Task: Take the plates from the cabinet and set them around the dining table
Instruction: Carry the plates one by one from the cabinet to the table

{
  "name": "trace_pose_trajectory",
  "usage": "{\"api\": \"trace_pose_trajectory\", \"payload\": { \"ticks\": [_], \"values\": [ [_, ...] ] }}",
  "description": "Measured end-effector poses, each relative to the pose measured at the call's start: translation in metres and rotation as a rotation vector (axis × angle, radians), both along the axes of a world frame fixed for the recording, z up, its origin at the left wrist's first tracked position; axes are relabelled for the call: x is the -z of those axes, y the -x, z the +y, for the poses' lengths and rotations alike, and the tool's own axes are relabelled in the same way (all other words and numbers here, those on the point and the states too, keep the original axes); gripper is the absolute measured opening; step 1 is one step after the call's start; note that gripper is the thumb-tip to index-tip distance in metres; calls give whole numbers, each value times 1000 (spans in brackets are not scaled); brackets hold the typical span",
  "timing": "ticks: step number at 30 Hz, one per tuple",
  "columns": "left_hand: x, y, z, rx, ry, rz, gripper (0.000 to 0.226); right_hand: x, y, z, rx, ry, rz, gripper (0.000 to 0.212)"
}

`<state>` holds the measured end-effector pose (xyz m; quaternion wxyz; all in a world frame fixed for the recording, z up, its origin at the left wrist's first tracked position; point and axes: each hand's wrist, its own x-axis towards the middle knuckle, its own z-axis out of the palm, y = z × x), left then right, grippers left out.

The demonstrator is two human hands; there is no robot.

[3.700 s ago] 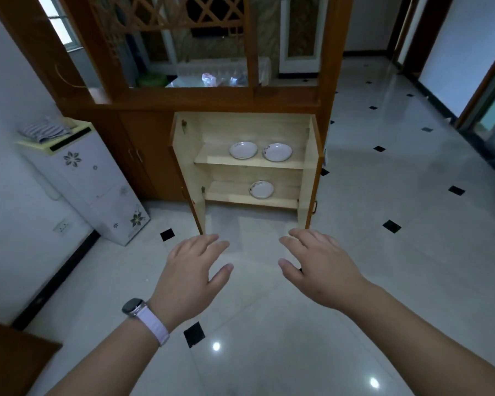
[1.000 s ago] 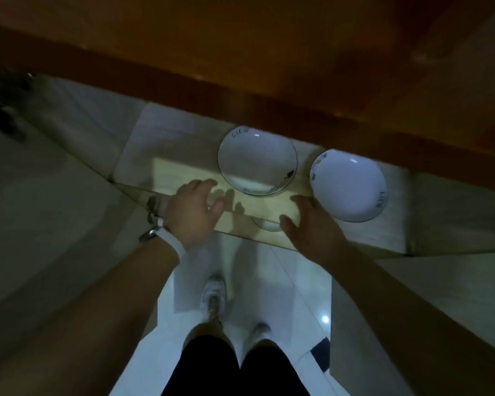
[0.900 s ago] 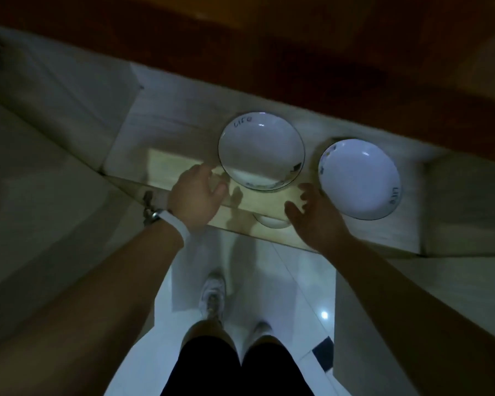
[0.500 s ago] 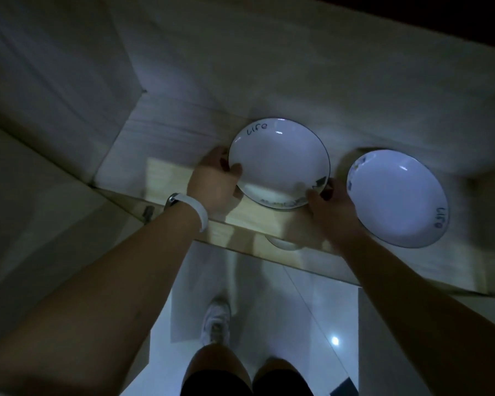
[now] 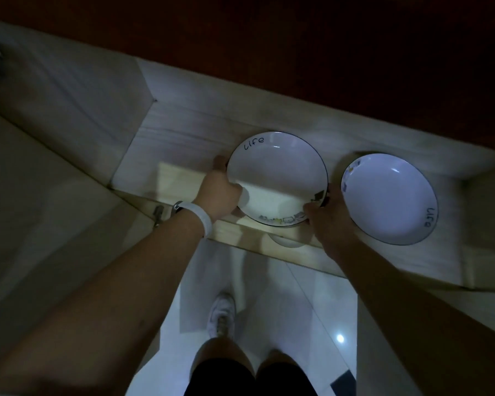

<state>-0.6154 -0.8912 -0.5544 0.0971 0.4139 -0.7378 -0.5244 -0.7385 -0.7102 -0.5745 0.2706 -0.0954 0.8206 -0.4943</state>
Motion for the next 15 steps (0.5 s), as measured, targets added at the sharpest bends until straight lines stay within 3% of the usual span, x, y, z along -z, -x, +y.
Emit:
{"api": "trace_pose_trajectory", "payload": {
  "ticks": [7,15],
  "values": [
    [-31,-51,39,-56,-149,72,39,-50,-39,37,-70,33,42,55],
    [-78,-107,105,-152,-274,164,49,-114,-84,94,-96,-48,-2,47]
  ]
}}
